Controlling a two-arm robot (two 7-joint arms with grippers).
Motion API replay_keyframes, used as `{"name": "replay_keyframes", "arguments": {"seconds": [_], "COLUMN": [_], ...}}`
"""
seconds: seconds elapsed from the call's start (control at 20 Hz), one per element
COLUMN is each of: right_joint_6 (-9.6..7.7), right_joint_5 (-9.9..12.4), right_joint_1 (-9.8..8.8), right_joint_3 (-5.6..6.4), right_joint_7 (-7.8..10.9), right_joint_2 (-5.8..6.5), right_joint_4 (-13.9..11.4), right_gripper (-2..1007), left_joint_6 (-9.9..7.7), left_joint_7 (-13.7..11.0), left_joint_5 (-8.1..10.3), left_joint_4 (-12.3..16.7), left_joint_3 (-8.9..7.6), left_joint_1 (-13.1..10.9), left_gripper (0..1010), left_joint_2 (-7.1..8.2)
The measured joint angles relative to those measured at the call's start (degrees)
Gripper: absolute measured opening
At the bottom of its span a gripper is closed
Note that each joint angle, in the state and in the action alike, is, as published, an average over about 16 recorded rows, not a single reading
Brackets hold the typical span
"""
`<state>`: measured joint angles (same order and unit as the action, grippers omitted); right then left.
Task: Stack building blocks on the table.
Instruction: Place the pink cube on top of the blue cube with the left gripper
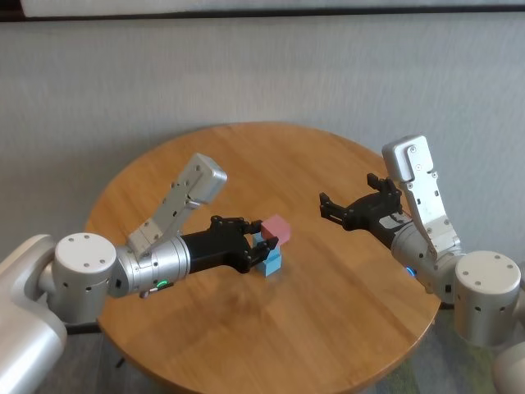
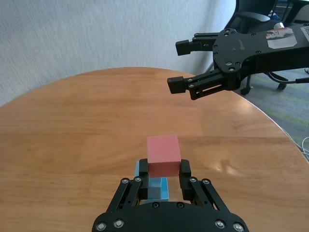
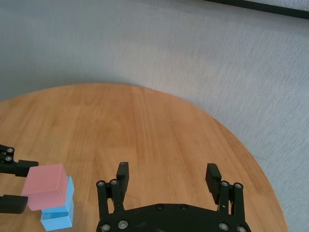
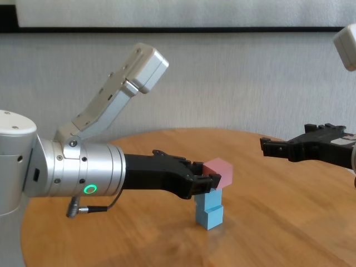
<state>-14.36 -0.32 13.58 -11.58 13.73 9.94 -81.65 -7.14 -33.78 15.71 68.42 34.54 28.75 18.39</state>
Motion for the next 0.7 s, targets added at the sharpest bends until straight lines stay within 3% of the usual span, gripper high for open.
{"name": "replay_keyframes", "arguments": {"seconds": [0.7], "right_joint_6": [0.0], "right_joint_5": [0.0], "right_joint_1": [0.0], "right_joint_3": [0.0], "right_joint_7": [0.0], "right_joint_2": [0.0], "right_joint_4": [0.0], "right_gripper": [1005], "left_joint_6": [0.32], "left_joint_7": [-0.1], "left_joint_5": [0.08], "left_joint_4": [-1.0], "left_joint_3": [0.01], "left_joint_1": [0.1], "left_gripper": [386], "left_joint_2": [-0.08]}}
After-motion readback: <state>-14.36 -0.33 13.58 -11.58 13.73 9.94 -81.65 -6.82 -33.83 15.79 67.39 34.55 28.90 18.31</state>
